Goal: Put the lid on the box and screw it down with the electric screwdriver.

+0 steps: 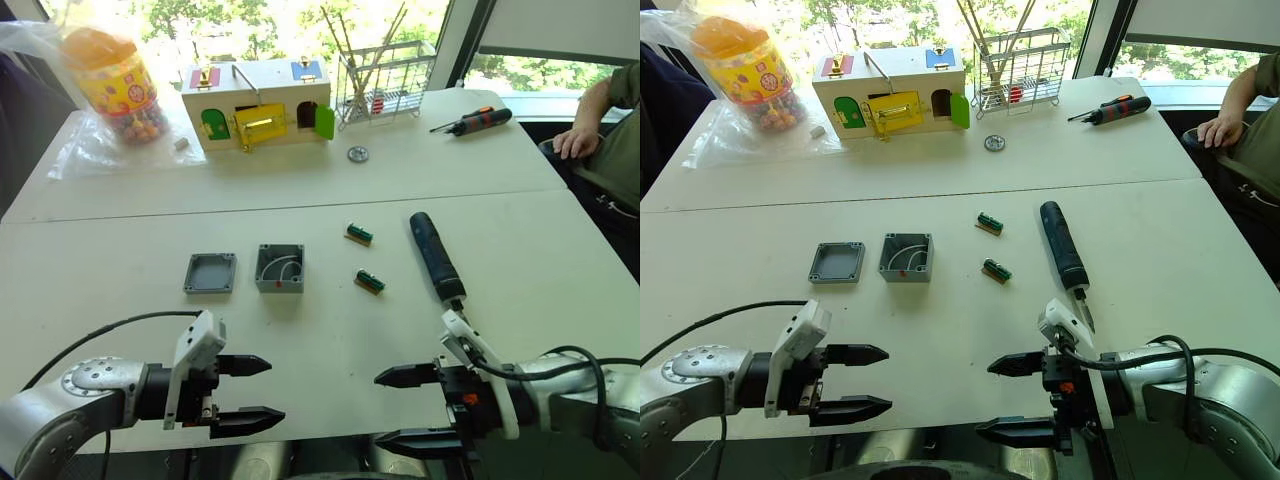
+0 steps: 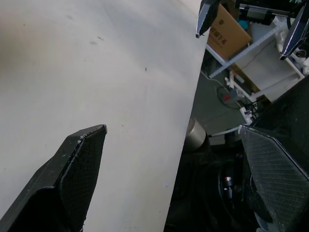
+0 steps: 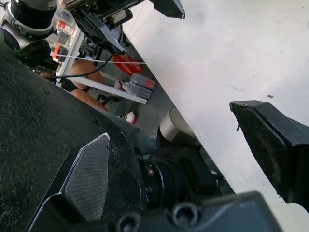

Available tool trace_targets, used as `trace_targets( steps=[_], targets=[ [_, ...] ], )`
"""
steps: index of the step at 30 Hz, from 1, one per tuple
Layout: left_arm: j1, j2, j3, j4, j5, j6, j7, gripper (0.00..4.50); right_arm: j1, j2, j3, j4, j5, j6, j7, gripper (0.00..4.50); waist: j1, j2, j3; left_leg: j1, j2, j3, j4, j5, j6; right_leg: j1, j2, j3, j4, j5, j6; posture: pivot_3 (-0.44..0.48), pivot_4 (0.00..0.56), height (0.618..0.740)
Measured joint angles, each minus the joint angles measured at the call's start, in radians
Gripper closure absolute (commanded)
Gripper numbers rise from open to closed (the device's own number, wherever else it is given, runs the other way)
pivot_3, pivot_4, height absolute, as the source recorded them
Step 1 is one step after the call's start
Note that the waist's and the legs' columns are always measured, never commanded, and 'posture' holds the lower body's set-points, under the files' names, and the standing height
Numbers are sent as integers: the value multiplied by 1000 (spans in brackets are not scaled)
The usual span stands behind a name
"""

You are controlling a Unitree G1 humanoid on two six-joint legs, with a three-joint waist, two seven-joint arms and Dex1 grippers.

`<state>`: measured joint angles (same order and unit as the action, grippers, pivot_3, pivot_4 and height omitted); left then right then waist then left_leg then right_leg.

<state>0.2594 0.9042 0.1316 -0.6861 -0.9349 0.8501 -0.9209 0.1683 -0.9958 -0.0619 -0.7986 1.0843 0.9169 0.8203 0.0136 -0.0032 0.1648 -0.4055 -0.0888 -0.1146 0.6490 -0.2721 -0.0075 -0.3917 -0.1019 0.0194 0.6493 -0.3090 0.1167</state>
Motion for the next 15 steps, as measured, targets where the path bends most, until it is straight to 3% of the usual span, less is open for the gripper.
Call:
trace_targets(
  steps=[15],
  targets=[
    [14, -13, 1, 9, 7, -7, 16, 8, -70, 46, 33, 20, 0, 1, -36, 0, 0, 0, 0, 0, 0, 0, 0, 0, 0, 0, 0, 0, 0, 0, 0, 0, 150, 740]
  ],
)
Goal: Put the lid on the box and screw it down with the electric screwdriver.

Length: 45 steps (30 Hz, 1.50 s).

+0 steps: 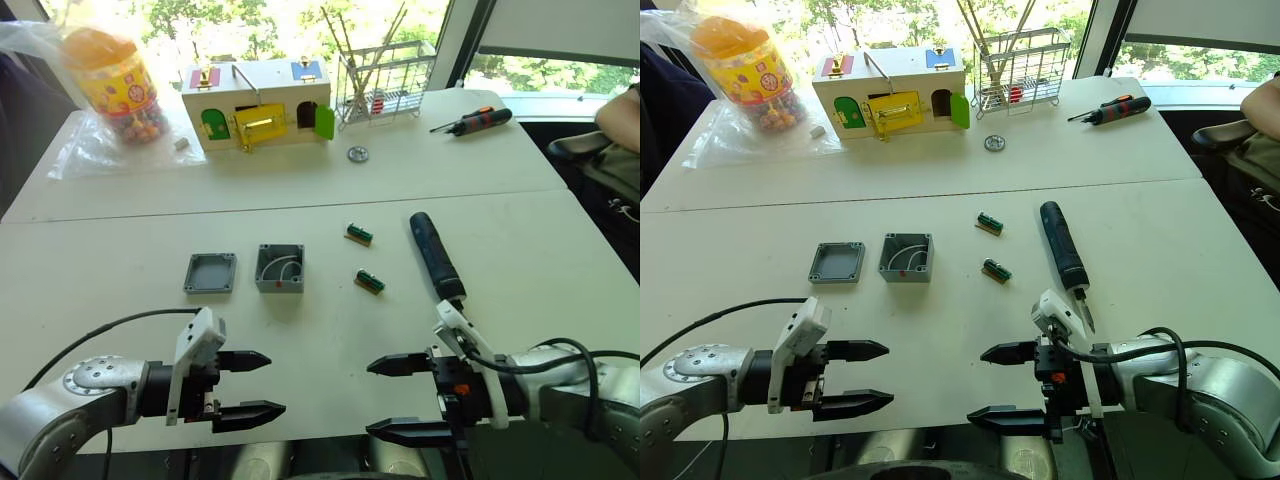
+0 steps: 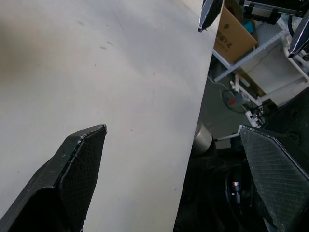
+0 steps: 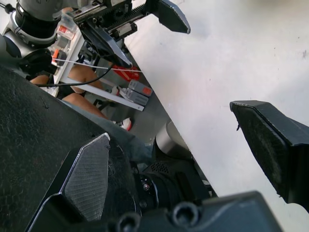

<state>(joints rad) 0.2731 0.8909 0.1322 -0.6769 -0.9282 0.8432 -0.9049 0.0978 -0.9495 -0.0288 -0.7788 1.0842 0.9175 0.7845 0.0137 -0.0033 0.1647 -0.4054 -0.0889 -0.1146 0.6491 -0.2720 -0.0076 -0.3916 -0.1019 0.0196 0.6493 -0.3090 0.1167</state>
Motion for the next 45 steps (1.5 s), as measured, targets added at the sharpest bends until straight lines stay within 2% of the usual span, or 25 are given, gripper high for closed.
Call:
trace_targets(
  steps=[7, 12, 14, 18, 20, 23, 26, 28, 31, 34, 41, 43, 45],
  targets=[
    [9, -1, 2, -2, 9, -1, 40, 8, -29, 15, 16, 18, -7, 0, -5, 0, 0, 0, 0, 0, 0, 0, 0, 0, 0, 0, 0, 0, 0, 0, 0, 0, 150, 740],
    [92, 55, 2, -22, 50, 2, 34, 8, -23, 15, 22, 18, -21, 17, -43, 0, -1, 0, 0, 0, 0, 0, 0, 0, 0, -1, 0, 0, 0, 0, 0, 0, 150, 740],
    [75, 61, 7, -17, 47, 7, 31, 8, -21, 20, 20, 18, -15, 22, -53, 0, 4, 0, 0, 0, 0, -1, 0, 0, 0, 0, 0, -1, 0, 0, 0, 0, 150, 740],
    [-142, 85, 30, 50, 21, 47, 40, 8, -57, 29, 7, 35, 56, 40, -57, 0, 21, 0, 0, 1, 0, -1, 1, 0, -1, 1, 1, -1, 0, 0, -1, 0, 150, 740],
    [-271, 148, 17, 80, 29, 67, 16, 8, -111, 27, -11, 43, 95, 52, -68, 0, 22, 0, 0, 1, 0, -1, 1, 0, -1, 0, 1, -1, 0, 1, -1, 0, 150, 740],
    [-478, 251, -81, 120, 105, 53, -86, 8, -193, 23, -29, 45, 119, 65, -99, 0, 22, 0, 0, 0, 0, 0, 0, 2, -3, -1, 1, -1, 0, 1, -1, 0, 150, 740],
    [-694, 267, -238, 208, 237, -32, -228, 8, -235, 32, -23, 39, 117, 70, -148, 0, 21, 0, 0, -1, 0, 1, 0, 3, -6, -2, 3, -1, 0, 1, -1, 0, 150, 740],
    [-845, 241, -374, 300, 376, -127, -325, 8, -256, 71, -3, 29, 98, 68, -202, 0, 22, 0, 0, -1, 0, 0, 0, 4, -6, -1, 3, -1, 1, 1, -1, 0, 150, 740],
    [-982, 165, -514, 436, 539, -249, -428, 8, -276, 129, 42, 18, 75, 67, -277, 0, 21, -1, 0, -1, 0, 1, 1, 4, -5, -2, 4, -1, 2, 1, -1, 0, 150, 740],
    [-1051, 80, -609, 558, 662, -344, -491, 8, -299, 163, 77, 12, 54, 72, -337, 0, 13, -1, 0, -2, 0, 1, 2, 4, -6, -4, 4, -1, 2, 1, 0, 0, 150, 740],
    [-1095, -73, -682, 792, 832, -486, -527, 8, -304, 206, 110, 2, 22, 99, -456, 0, -7, -2, 1, -3, 0, 0, 2, 4, -6, -5, 5, -1, 5, 2, 2, 0, 150, 740],
    [-1108, -107, -683, 827, 856, -502, -528, 518, -303, 216, 119, -1, 13, 100, -473, 0, -9, -2, 1, -3, 0, 0, 2, 4, -6, -5, 5, -1, 5, 2, 2, 0, 150, 740],
    [-1111, -126, -683, 839, 869, -510, -530, 1224, -302, 224, 124, -4, -4, 100, -484, 0, -10, -2, 1, -3, 0, 0, 2, 4, -6, -5, 5, -1, 6, 2, 3, 0, 150, 740]
  ],
)
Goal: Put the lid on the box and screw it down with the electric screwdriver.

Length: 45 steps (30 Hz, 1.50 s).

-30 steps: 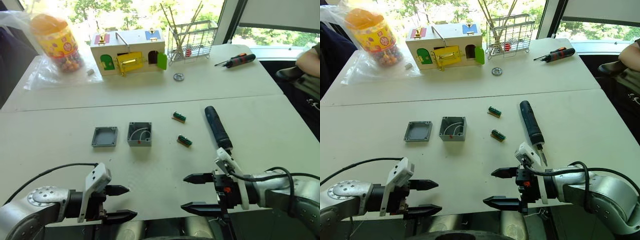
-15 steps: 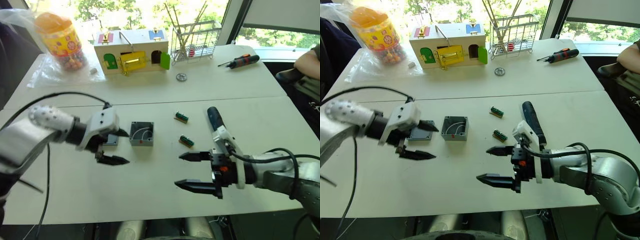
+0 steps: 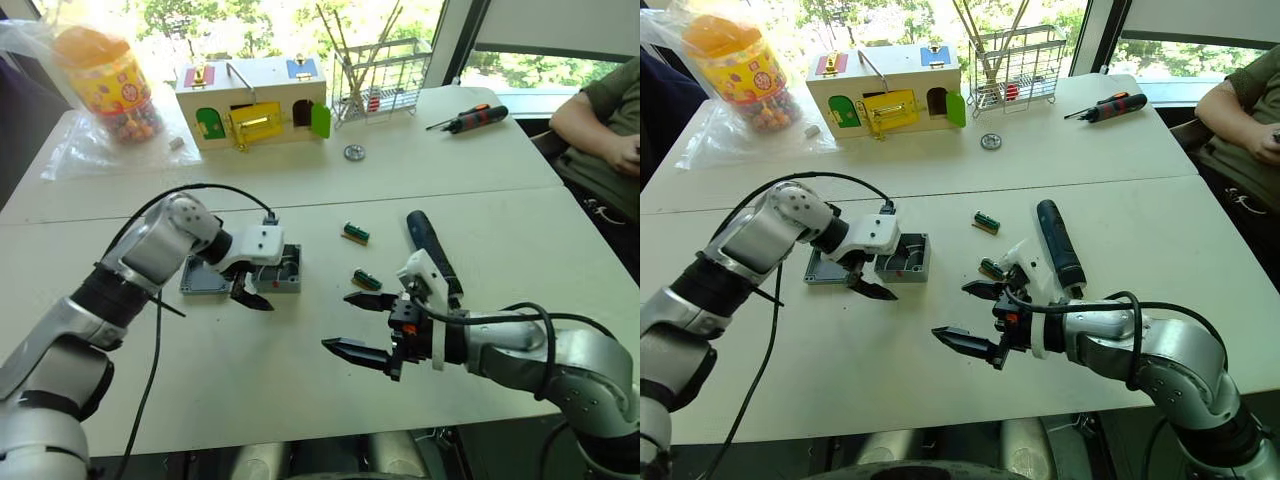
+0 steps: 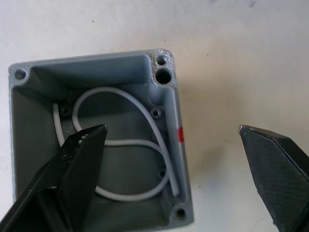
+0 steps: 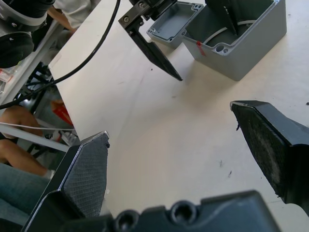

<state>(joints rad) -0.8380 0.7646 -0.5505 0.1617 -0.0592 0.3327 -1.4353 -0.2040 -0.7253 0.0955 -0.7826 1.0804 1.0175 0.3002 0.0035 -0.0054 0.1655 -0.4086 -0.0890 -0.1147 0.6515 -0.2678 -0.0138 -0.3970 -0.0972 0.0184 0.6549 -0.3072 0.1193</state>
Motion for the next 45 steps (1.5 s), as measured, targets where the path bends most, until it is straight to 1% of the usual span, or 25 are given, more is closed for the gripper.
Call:
trace_targets(
  steps=[1, 3, 4, 6, 7, 10, 13, 15, 17, 19, 20, 22, 26, 30, 34, 37, 38, 40, 41, 43, 45],
  targets=[
    [0, -9, 0, 2, 8, -7, -3, 1826, 4, 0, 1, -2, -11, -1, -4, 0, 0, 0, 0, 0, 0, 0, 0, 0, 0, 0, 0, 0, 0, 0, 0, 0, 150, 740],
    [0, -19, 0, 1, 19, -19, -18, 2803, 10, 2, 7, -6, -30, -2, -9, 0, -1, 0, 0, 0, 0, 0, 0, 0, 0, 0, 0, 0, 1, 0, 0, 0, 150, 740],
    [1, -19, 0, 1, 26, -22, -25, 3404, 14, 4, 8, -9, -38, -2, -11, 0, -1, 0, 0, 0, 0, 0, 0, 0, 0, -1, 0, 0, 2, 0, 0, 0, 150, 740],
    [1, -18, 1, 0, 35, -31, -33, 4442, 15, 9, 9, -16, -46, -2, -13, 0, -2, 0, 0, 0, 0, 0, 0, 0, 0, -1, 0, 0, 3, 0, 0, 0, 150, 740],
    [1, -16, 8, -2, 38, -37, -35, 4483, 16, 10, 9, -20, -50, -2, -13, 0, -2, 0, 0, 0, 0, 0, 1, 0, 0, -1, 0, 0, 3, 0, 0, 0, 150, 740],
    [1, -20, 13, -7, 42, -39, -49, 4483, 19, 13, 9, -20, -61, -3, -13, 0, 0, 0, 0, 0, 0, -1, 1, 0, 0, -1, 0, 0, 3, 0, 0, 0, 150, 740],
    [-7, -40, 18, 20, 46, -95, -66, 4483, 20, 13, 9, -23, -78, -10, -3, 0, 4, 0, 0, 0, -1, 0, 2, 0, 0, -1, 0, 0, 5, 0, 0, 0, 150, 740],
    [-25, -55, 18, 58, 44, -165, -99, 4483, 20, 13, 9, -25, -82, -13, 5, 0, 6, -1, 0, 0, -1, 0, 3, 0, 0, -1, 0, 0, 5, 0, 0, 0, 150, 740],
    [-74, -60, 6, 120, 19, -263, -150, 4483, 27, 11, 7, -29, -83, -15, 15, 0, 7, -1, 0, 0, -1, -1, 3, 0, 0, -1, 0, 0, 5, 0, 0, 0, 150, 740],
    [-160, -51, -50, 195, -17, -370, -169, 4483, 35, 8, 6, -30, -84, -16, 24, 0, 7, -1, 0, 0, -1, -1, 4, 0, 0, -1, 0, -1, 5, 0, 0, 0, 150, 740],
    [-168, -49, -56, 200, -19, -382, -170, 4483, 35, 8, 6, -31, -84, -16, 24, 0, 6, -1, 0, 0, -1, 0, 4, 0, 0, -1, 0, -1, 5, 0, 0, 0, 150, 740],
    [-220, -47, -131, 264, -49, -495, -174, 4483, 44, 7, 1, -37, -87, -20, 24, 0, 4, -1, 0, 0, -1, 0, 4, 0, 0, -1, 0, 0, 6, 0, 1, 0, 150, 740],
    [-248, -52, -290, 375, -95, -674, -176, 4483, 88, 12, -16, -51, -94, -23, -7, 0, -2, -1, 0, 0, -1, 0, 4, 0, 1, -3, 0, 0, 8, 0, 1, 0, 150, 740],
    [-285, -66, -350, 438, -131, -757, -176, 4483, 115, 41, -27, -83, -93, -23, -56, 0, -2, -2, 0, -1, -1, -1, 5, 0, 1, -2, 0, 0, 8, -1, 1, 0, 150, 740],
    [-295, -66, -395, 455, -168, -780, -176, 4483, 123, 56, -27, -90, -92, -23, -86, 0, -8, -2, 0, -1, -1, -1, 7, -1, 2, -1, 0, 0, 9, -1, 3, 0, 150, 740],
    [-308, -29, -448, 436, -204, -789, -175, 3574, 123, 57, -26, -90, -93, -23, -89, 0, -19, -2, 0, -1, -1, -1, 7, -2, 3, -2, 0, 0, 10, -2, 4, 0, 150, 740],
    [-308, -21, -457, 429, -211, -792, -176, 3171, 123, 57, -26, -90, -94, -23, -89, 0, -20, -2, 0, -1, -1, -1, 7, -2, 3, -2, 0, 0, 10, -2, 4, 0, 150, 740],
    [-307, -15, -462, 419, -222, -784, -176, 2052, 118, 57, -25, -88, -95, -23, -82, 0, -20, -2, 0, -1, -1, -1, 7, -2, 3, -2, 0, 0, 10, -3, 4, 0, 150, 740],
    [-307, -10, -461, 413, -232, -771, -176, 1748, 111, 57, -25, -86, -96, -25, -77, 0, -20, -2, 0, -1, -1, -1, 7, -2, 3, -2, 0, 0, 10, -3, 4, 0, 150, 740],
    [-307, 16, -455, 393, -238, -726, -176, 1748, 95, 57, -24, -81, -104, -35, -62, 0, -22, -2, 0, -1, -1, -1, 8, -2, 3, -2, 0, 0, 10, -3, 5, 0, 150, 740],
    [-308, 62, -448, 365, -251, -669, -176, 1748, 88, 59, -24, -76, -124, -56, -48, 0, -24, -2, 0, -1, -1, -1, 8, -2, 4, -2, 0, 0, 11, -3, 5, 0, 150, 740]
  ],
)
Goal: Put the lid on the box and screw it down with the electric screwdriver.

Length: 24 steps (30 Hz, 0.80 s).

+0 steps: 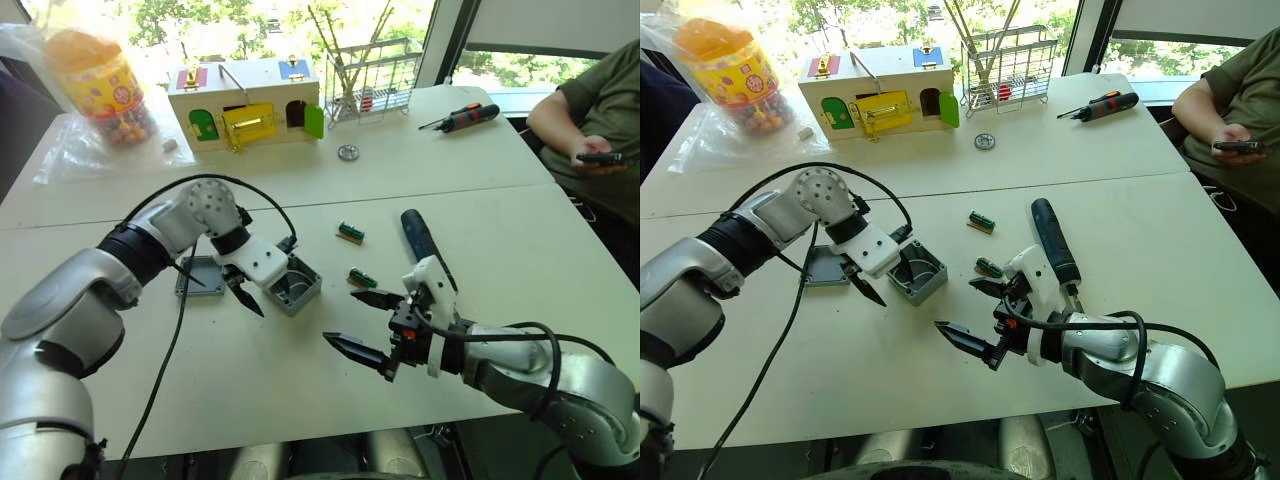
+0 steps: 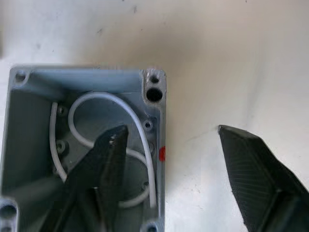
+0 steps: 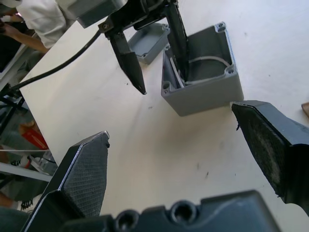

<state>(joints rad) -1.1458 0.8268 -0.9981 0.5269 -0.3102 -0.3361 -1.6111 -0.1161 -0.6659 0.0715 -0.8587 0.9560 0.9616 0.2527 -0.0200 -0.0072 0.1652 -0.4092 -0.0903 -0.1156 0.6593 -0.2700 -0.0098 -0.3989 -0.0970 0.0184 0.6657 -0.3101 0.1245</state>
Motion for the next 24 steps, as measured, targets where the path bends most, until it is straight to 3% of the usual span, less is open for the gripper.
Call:
trace_targets(
  steps=[3, 6, 10, 12, 15, 17, 24],
  targets=[
    [-2, 97, 101, -92, -80, 172, 0, 1748, -9, 1, -4, 2, -17, -38, 38, 0, -1, 0, 0, 0, 0, 0, 0, -1, 1, -1, 0, 0, 1, -1, 1, 0, 150, 740],
    [2, 200, 292, -194, -162, 439, 27, 1748, -59, 0, -14, 27, 4, -54, 93, 0, -8, 0, 0, 0, 0, 0, 1, -1, 2, 0, 0, 0, 1, -1, 1, 0, 150, 740],
    [132, 251, 613, -309, -307, 833, 308, 1748, -180, 22, -22, 93, 34, -67, 161, 0, -19, 1, 0, 1, 0, -2, 2, -1, 2, 2, 0, 0, 2, -2, 3, 0, 150, 740],
    [271, 236, 791, -390, -381, 1048, 540, 1748, -230, 31, -15, 127, 44, -71, 207, 0, -25, 0, 0, 1, 0, -2, 2, -1, 2, 2, 0, 1, 2, -2, 3, 0, 150, 740],
    [460, 176, 1011, -529, -453, 1261, 810, 865, -268, 46, 17, 166, 40, -70, 242, 0, -24, 0, 0, 0, 0, -2, 2, -2, 2, 1, -1, 1, 2, -2, 3, 0, 150, 740],
    [562, 114, 1116, -644, -472, 1351, 965, 21, -302, 70, 46, 202, 37, -47, 238, 0, -21, 0, 0, 0, 0, -2, 2, -2, 2, 1, -1, 3, 2, -2, 2, 0, 150, 740],
    [694, -29, 1267, -855, -407, 1460, 1308, 21, -340, 171, 144, 234, -28, -36, 208, 0, 8, -1, -1, 0, 0, -1, 2, 0, -1, -3, -1, 4, 3, -1, 2, 0, 150, 740]
  ],
)
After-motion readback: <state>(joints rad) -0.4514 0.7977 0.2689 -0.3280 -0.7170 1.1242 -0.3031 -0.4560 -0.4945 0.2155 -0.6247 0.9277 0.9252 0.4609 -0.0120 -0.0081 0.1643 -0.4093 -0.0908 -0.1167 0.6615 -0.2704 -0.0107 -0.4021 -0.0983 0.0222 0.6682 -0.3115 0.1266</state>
